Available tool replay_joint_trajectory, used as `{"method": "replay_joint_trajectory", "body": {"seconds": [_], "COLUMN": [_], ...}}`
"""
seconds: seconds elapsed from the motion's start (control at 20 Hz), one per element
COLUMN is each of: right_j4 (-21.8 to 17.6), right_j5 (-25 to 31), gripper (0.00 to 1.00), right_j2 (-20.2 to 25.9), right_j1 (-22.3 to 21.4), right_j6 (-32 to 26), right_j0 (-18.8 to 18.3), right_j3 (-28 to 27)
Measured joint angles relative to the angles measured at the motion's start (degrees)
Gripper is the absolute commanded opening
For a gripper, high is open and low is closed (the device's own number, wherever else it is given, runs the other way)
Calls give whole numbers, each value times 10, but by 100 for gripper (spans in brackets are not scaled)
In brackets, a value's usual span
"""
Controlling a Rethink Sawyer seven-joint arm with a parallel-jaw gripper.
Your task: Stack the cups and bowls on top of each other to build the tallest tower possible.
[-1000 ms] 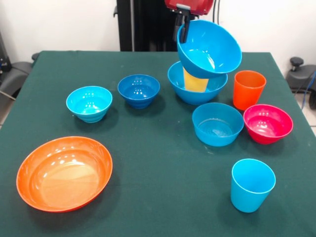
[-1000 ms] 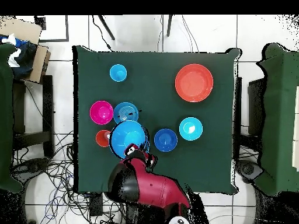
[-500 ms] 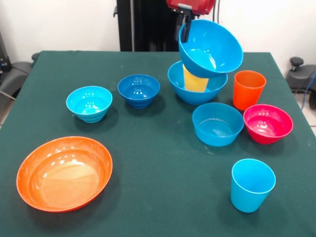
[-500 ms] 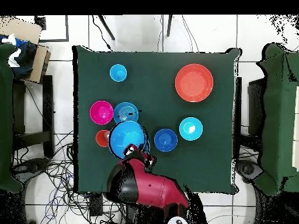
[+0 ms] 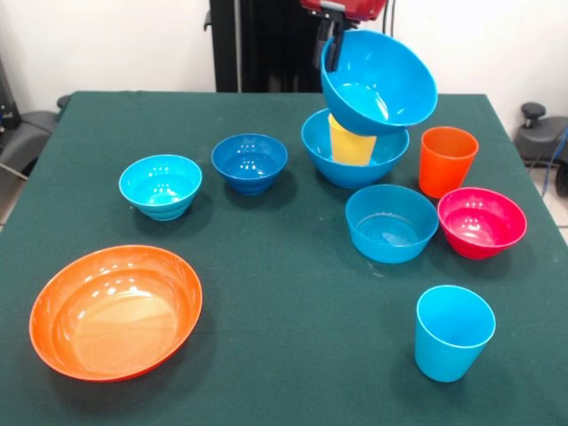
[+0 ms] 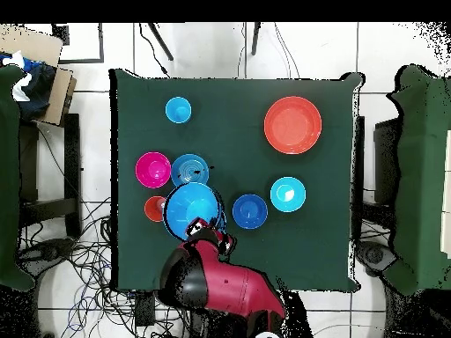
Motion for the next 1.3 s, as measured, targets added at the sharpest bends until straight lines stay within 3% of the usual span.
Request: {"method": "replay_joint_trajectory", "body": {"seconds": [1.3], "right_j4": [0], "right_j5": [28], "gripper": [0], "right_j2": [-18], "right_j1": [-15], "right_j6": [0], "right_j0": [28], "right_j3": [0]}}
